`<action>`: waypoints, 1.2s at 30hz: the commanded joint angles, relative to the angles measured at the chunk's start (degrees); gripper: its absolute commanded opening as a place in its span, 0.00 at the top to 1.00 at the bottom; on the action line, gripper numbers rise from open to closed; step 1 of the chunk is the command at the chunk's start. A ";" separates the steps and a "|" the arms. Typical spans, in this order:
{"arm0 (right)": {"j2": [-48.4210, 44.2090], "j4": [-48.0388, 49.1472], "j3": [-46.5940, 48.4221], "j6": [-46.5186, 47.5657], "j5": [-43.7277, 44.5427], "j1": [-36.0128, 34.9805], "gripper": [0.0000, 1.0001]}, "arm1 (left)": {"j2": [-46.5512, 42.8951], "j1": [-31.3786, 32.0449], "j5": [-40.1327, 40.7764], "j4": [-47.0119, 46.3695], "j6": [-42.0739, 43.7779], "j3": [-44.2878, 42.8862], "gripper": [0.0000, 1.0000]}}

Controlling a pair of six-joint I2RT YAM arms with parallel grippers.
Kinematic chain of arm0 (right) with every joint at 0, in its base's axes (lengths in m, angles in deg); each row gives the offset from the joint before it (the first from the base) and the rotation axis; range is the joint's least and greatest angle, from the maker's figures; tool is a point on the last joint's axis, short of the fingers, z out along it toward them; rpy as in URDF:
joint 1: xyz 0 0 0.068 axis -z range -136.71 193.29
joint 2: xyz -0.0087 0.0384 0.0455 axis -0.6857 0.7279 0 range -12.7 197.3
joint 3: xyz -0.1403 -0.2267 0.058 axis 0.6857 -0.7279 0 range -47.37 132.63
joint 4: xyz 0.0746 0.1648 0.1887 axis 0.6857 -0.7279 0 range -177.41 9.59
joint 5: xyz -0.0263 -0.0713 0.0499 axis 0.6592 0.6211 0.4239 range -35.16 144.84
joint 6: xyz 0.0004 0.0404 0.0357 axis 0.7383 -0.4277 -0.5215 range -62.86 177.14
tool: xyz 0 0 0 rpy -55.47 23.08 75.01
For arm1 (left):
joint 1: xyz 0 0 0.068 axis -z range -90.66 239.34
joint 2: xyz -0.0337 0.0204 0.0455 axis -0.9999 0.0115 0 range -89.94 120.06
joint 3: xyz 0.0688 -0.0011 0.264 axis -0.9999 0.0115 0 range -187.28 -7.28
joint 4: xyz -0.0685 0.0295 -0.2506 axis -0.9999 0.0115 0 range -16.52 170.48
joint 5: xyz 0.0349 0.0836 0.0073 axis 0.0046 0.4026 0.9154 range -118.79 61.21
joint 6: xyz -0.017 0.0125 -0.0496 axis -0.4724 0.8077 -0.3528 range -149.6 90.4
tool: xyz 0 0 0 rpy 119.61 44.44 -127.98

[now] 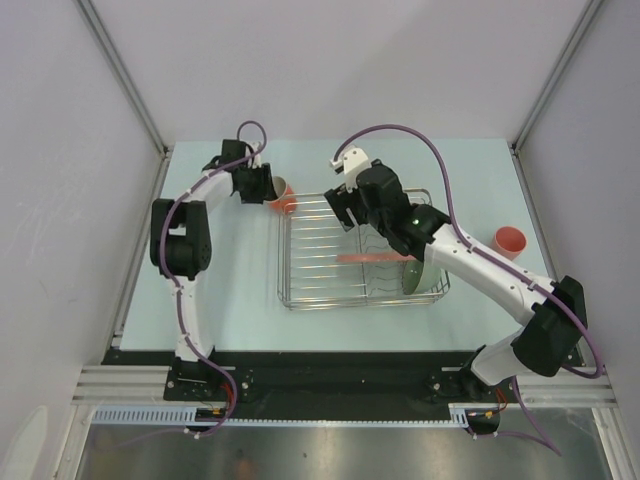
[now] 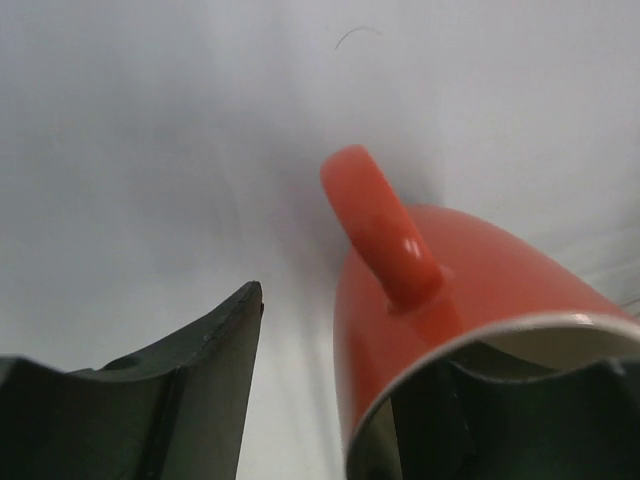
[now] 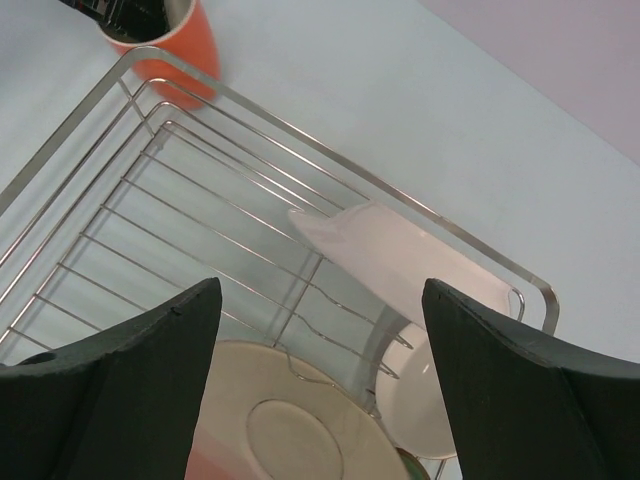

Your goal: Load the mixed dishes into the dish rack

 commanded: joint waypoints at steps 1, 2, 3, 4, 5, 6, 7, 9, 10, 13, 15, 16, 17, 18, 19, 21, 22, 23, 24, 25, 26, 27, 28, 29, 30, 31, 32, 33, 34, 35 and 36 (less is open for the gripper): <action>-2.05 0.37 1.83 -0.95 -0.41 1.09 0.14 | 2.03 -0.42 -0.32 0.41 0.59 -1.51 0.46; -1.96 0.20 1.83 -0.95 -0.50 1.18 0.14 | 2.55 -0.42 -0.32 0.40 0.59 -1.77 0.47; -1.96 0.19 1.83 -1.04 -0.68 1.44 0.14 | 2.82 -0.59 -0.84 0.40 0.68 -1.86 0.53; -2.05 0.02 1.83 -1.04 -0.85 1.53 0.14 | 3.26 -0.60 -1.02 0.40 0.59 -2.12 0.57; -2.05 0.02 1.83 -1.13 -0.94 1.62 0.15 | 3.78 -0.68 -1.46 0.58 0.51 -2.39 0.62; -1.96 -0.24 1.83 -1.13 -1.11 1.79 0.15 | 3.96 -0.68 -1.63 0.49 0.50 -2.56 0.69; -1.87 -0.42 1.74 -1.13 -1.12 1.88 0.16 | 4.14 -0.86 -2.24 0.49 0.50 -2.56 0.73; -1.61 -0.94 1.83 -1.22 -1.64 2.06 0.16 | 4.40 -1.03 -2.86 0.40 0.50 -2.65 0.84; -1.61 -1.04 1.83 -1.30 -1.82 2.32 0.16 | 4.49 -1.12 -3.56 0.40 0.50 -2.74 0.88; -1.43 -1.30 1.83 -1.74 -2.87 2.93 0.16 | 4.32 -1.74 -5.32 0.93 0.59 -3.18 1.00; -0.99 -1.21 1.83 -2.18 -3.92 3.46 0.16 | 3.88 -2.26 -8.30 1.02 0.59 -3.62 1.00; -0.90 -1.21 1.83 -2.36 -4.45 3.55 0.16 | 3.18 -2.35 -9.62 1.28 0.77 -4.23 1.00; -0.90 -1.13 1.83 -2.36 -4.89 4.16 0.16 | 2.83 -2.27 -12.77 1.81 1.38 -4.84 1.00; -0.82 -0.86 1.83 -2.62 -5.77 4.25 0.15 | 2.39 -2.27 -13.84 3.29 2.86 -5.46 1.00; -0.82 -0.69 1.83 -2.62 -6.21 4.52 0.15 | 1.25 -2.27 -15.16 3.91 3.57 -6.60 1.00; -0.82 0.27 1.83 -2.71 -6.82 4.96 0.13 | -0.59 -2.53 -17.19 4.88 5.42 -6.87 1.00; -1.08 0.46 1.83 -2.80 -7.18 5.13 0.12 | -3.30 -2.62 -17.45 4.54 5.95 -5.57 1.00; -1.17 0.81 1.83 -2.89 -7.35 5.22 0.11 | -4.72 -2.88 -17.28 3.84 6.30 -4.60 1.00; -1.17 1.33 1.83 -2.97 -7.44 5.31 0.10 | -6.13 -3.05 -17.28 2.27 6.83 -3.54 1.00; -1.08 1.68 1.83 -3.06 -7.44 5.31 0.09 | -9.54 -3.23 -17.19 1.12 6.83 -0.66 1.00; -1.25 2.04 1.83 -3.15 -7.62 5.31 0.09 | -11.57 -3.67 -16.93 -0.72 6.57 1.54 1.00; -1.17 2.13 1.83 -3.15 -7.62 5.31 0.07 | -14.03 -3.93 -15.88 -6.05 5.61 4.09 1.00; -1.08 2.30 1.83 -3.06 -7.79 5.31 0.07 | -16.05 -4.20 -15.00 -8.10 5.17 8.29 1.00; -1.08 2.48 1.83 -3.15 -7.88 5.40 0.07 | -19.64 -4.29 -13.95 -10.73 4.64 9.90 1.00; -1.08 2.65 1.83 -3.15 -7.97 5.22 0.06 | -21.16 -4.46 -11.94 -11.63 4.46 11.31 1.00; -1.25 2.66 1.83 -3.33 -8.06 5.31 0.05 | -22.74 -4.64 -10.61 -12.68 4.11 14.28 1.00; -1.08 2.74 1.83 -3.41 -8.15 5.22 0.04 | -26.15 -4.64 -9.12 -14.52 3.76 15.88 1.00; -1.17 2.83 1.83 -3.50 -8.23 5.31 0.03 | -27.49 -4.73 -5.89 -15.23 3.76 17.29 1.00; -1.08 2.83 1.83 -3.50 -8.58 5.31 0.00 | -29.07 -4.90 -4.46 -15.76 3.93 19.56 1.00; -0.91 2.83 1.83 -3.50 -8.67 5.31 0.00 | -30.30 -5.16 -3.14 -15.51 4.63 20.19 1.00; -0.99 2.92 1.83 -3.68 -8.67 5.22 0.00 | -32.14 -5.25 -2.17 -15.16 5.07 20.63 1.00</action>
